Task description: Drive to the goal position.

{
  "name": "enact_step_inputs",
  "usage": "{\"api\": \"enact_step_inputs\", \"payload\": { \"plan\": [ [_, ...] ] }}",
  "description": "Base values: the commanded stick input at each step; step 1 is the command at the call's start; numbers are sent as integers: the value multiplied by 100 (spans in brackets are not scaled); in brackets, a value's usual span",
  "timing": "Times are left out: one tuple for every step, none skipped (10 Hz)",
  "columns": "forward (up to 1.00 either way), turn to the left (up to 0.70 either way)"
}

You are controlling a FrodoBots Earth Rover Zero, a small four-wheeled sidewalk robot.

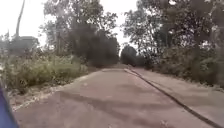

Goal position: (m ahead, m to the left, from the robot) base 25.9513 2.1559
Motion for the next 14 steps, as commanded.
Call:
{"api": "enact_step_inputs", "payload": {
  "plan": [
    [70,-1],
    [70,-1],
    [70,-1],
    [70,-1],
    [70,-1],
    [70,-14],
    [70,-35],
    [70,-32],
    [70,-13],
    [70,-1],
    [70,-1],
    [70,-1],
    [70,-1],
    [70,-1]
  ]
}}
